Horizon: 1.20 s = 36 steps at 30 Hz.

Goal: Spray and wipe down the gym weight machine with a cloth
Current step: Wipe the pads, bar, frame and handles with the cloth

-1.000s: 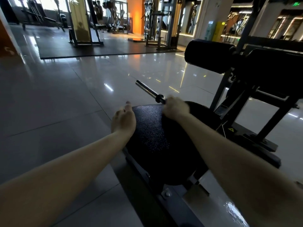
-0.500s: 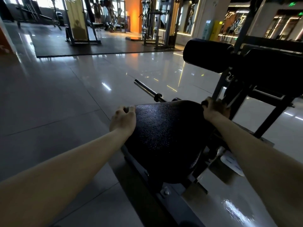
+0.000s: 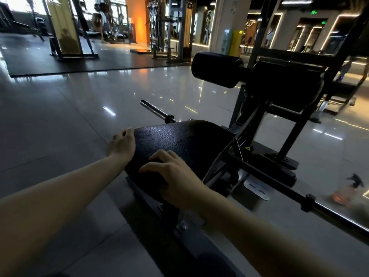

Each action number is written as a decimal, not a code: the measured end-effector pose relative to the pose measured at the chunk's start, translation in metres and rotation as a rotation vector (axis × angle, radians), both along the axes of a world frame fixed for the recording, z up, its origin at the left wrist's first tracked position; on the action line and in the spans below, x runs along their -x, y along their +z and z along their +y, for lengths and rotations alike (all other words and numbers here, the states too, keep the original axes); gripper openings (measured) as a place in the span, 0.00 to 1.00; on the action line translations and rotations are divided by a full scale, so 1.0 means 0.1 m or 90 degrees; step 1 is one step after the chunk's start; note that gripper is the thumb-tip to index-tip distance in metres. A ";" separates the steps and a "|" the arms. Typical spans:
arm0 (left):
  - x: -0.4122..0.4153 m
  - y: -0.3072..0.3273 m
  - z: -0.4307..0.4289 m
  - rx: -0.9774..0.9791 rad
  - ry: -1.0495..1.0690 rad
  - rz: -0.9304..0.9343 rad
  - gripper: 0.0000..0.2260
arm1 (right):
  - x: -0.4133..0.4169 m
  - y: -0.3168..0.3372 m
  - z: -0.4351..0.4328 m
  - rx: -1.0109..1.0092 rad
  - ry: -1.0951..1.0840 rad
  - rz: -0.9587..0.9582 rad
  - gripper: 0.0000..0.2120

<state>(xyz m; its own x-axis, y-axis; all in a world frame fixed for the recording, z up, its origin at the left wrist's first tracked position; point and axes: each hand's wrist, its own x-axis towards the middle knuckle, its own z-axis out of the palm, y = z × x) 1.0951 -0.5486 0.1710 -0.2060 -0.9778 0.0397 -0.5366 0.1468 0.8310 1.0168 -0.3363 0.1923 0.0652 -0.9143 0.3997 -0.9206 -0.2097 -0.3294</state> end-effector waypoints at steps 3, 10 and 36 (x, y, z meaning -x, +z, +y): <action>0.01 -0.06 -0.05 0.002 0.001 -0.001 0.22 | 0.72 -0.05 -0.11 0.023 -0.166 -0.021 0.23; 0.01 -0.07 -0.08 0.029 -0.005 -0.018 0.22 | 1.99 0.01 -0.34 -0.085 -0.525 0.024 0.24; -0.05 0.13 0.14 0.050 -0.010 -0.090 0.22 | 2.61 -0.17 -0.19 -0.084 -0.522 -0.042 0.14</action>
